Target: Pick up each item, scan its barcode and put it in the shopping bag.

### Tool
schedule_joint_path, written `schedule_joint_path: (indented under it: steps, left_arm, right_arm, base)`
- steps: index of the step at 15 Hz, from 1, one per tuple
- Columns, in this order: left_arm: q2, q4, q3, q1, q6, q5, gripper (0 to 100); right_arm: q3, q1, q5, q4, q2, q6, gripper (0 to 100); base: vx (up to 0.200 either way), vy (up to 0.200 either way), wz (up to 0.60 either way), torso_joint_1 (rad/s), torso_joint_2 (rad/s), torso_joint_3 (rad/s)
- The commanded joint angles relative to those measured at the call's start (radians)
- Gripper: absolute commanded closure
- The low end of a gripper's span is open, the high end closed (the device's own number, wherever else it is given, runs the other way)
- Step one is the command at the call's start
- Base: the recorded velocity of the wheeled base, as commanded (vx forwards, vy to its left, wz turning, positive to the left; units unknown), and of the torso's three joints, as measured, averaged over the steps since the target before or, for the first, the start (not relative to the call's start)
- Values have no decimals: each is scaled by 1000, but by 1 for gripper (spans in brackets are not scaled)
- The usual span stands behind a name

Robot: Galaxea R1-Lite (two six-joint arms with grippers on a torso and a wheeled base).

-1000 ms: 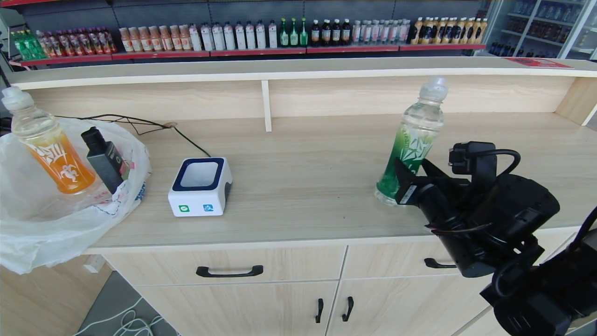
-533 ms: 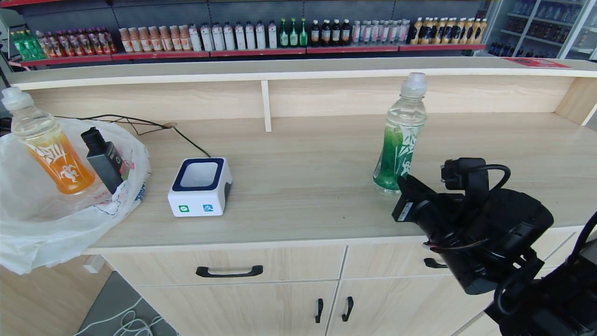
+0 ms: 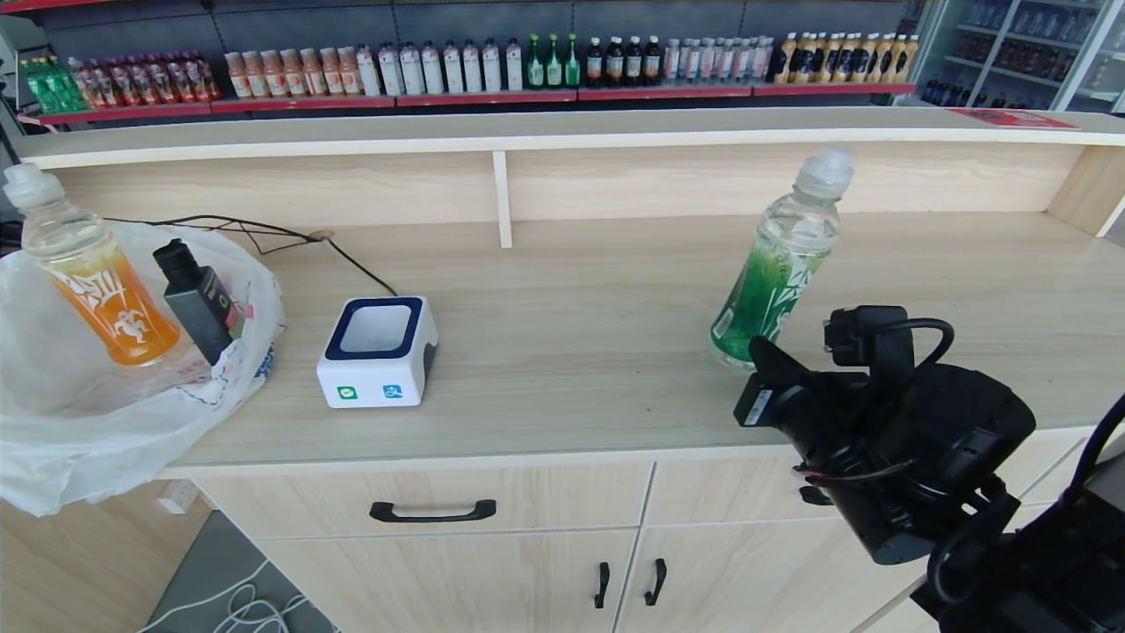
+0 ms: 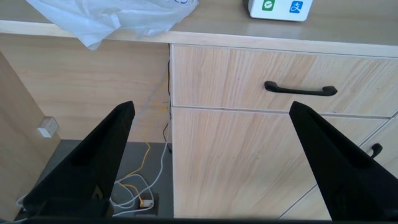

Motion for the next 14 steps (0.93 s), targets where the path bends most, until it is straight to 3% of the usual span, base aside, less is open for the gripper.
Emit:
schedule_joint_path:
  steps: [1,11,12,14]
  left_arm:
    - [0,0,1,0,-2,0,0]
    - [0,0,-1,0,0,0,0]
    - [0,0,-1,0,0,0,0]
    - [0,0,-1,0,0,0,0]
  right_arm:
    - [0,1,0,-2,2,1,100]
    - [20,4,-1,-2,-27,35,100]
    - [10,2,-1,-2,-30,58,0]
    - [34,4,-1,-2,-64,59,0]
  base:
    - [0,0,0,0,0,0]
    - [0,0,0,0,0,0]
    - [0,0,0,0,0,0]
    - [0,0,0,0,0,0]
